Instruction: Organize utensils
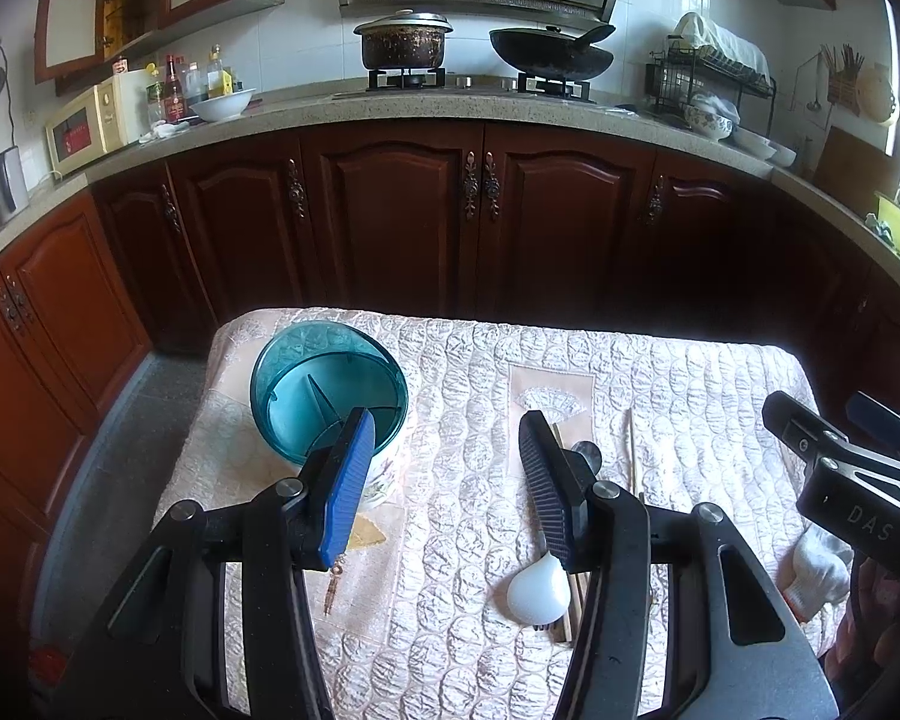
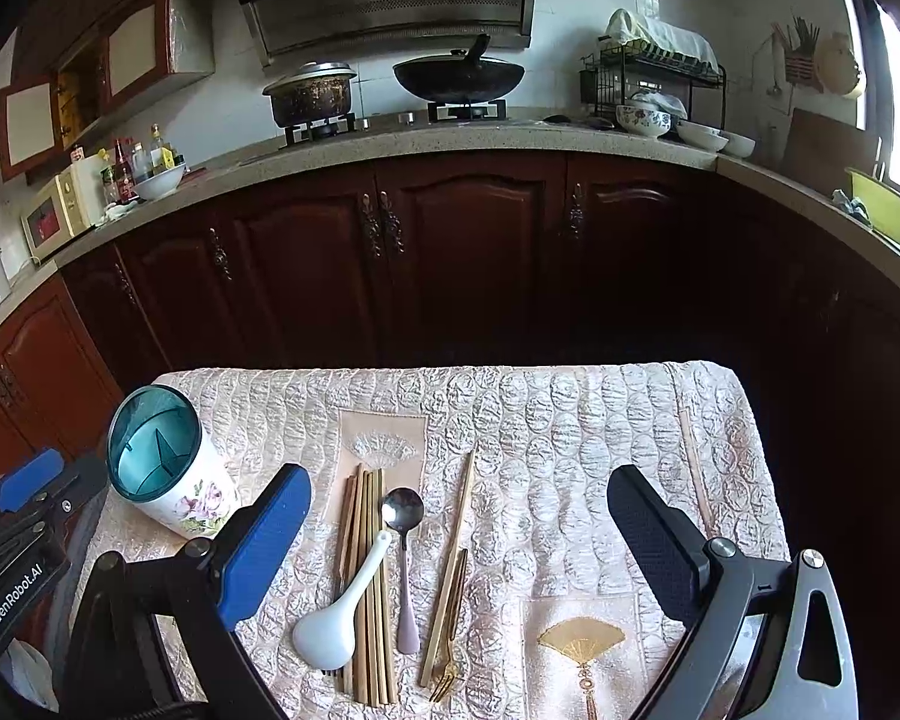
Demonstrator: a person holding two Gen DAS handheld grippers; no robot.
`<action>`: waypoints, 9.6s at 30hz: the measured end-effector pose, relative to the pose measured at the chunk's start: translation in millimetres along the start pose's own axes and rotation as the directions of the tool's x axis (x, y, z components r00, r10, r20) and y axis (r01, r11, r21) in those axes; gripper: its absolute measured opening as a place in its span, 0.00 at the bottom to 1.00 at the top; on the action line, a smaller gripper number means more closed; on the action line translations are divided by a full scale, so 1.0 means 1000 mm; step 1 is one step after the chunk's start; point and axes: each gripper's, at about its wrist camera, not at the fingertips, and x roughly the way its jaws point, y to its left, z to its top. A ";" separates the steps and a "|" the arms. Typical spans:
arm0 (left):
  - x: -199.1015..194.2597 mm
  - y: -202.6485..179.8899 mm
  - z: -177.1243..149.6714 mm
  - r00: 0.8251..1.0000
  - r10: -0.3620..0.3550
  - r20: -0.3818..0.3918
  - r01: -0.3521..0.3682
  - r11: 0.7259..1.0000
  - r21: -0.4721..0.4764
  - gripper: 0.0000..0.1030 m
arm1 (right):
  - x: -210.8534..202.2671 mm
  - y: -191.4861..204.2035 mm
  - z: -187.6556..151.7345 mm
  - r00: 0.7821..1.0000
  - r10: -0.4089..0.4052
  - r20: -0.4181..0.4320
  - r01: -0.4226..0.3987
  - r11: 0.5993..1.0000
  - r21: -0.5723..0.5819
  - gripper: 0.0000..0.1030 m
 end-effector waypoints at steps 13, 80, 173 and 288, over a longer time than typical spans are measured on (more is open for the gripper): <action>0.003 -0.001 0.000 1.000 -0.011 -0.011 0.011 1.000 -0.006 0.48 | 0.005 -0.001 -0.002 1.000 0.003 -0.009 -0.003 1.000 -0.002 0.96; 0.037 -0.001 -0.009 0.997 0.000 -0.078 0.000 1.000 -0.001 0.48 | 0.043 -0.005 -0.013 0.996 -0.006 -0.093 0.005 1.000 -0.021 0.96; 0.015 0.139 0.072 0.992 -0.059 -0.115 0.064 0.997 0.035 0.05 | 0.041 0.102 0.128 0.785 0.617 0.053 -0.613 0.786 -0.075 0.05; 0.135 -0.007 -0.063 0.932 -0.159 -0.326 0.179 0.983 0.031 0.48 | 0.251 -0.011 -0.041 0.822 0.372 -0.431 -0.416 0.909 -0.008 0.39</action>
